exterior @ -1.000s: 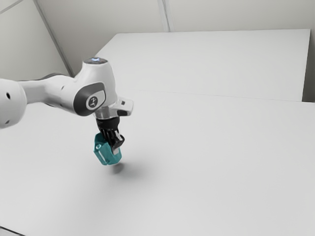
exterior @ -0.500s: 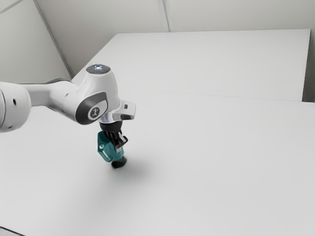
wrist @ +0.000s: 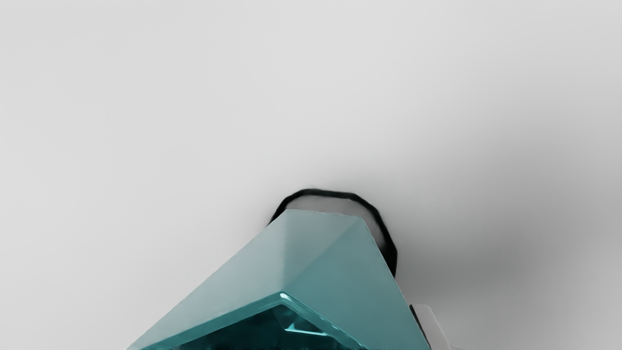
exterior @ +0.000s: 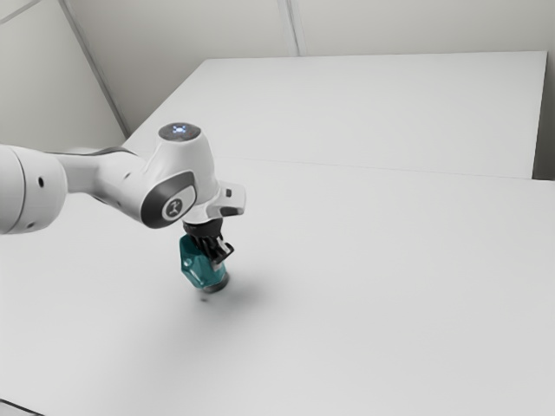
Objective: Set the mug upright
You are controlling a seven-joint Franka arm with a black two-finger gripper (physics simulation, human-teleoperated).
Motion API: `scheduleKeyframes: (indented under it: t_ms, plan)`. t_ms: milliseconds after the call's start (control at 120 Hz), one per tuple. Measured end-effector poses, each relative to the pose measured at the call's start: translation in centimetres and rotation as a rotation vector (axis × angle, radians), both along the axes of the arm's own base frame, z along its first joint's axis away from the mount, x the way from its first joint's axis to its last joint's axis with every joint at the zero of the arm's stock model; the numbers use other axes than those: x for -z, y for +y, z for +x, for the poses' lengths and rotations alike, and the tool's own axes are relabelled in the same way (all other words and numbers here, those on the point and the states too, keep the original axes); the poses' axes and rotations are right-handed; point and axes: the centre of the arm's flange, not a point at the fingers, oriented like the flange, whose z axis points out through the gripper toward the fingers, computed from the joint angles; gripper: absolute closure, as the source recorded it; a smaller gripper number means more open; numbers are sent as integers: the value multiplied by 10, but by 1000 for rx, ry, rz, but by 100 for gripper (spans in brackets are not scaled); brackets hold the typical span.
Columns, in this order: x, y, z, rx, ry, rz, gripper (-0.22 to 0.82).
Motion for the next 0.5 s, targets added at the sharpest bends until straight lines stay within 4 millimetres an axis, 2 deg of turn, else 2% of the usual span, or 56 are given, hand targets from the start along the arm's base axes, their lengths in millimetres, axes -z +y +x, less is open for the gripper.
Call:
scheduleKeyframes:
  t_ms: [225, 500]
  plan:
    - [2, -4, 0, -7, -12, -9, 56]
    - [-19, -8, 4, -14, -61, -21, 44]
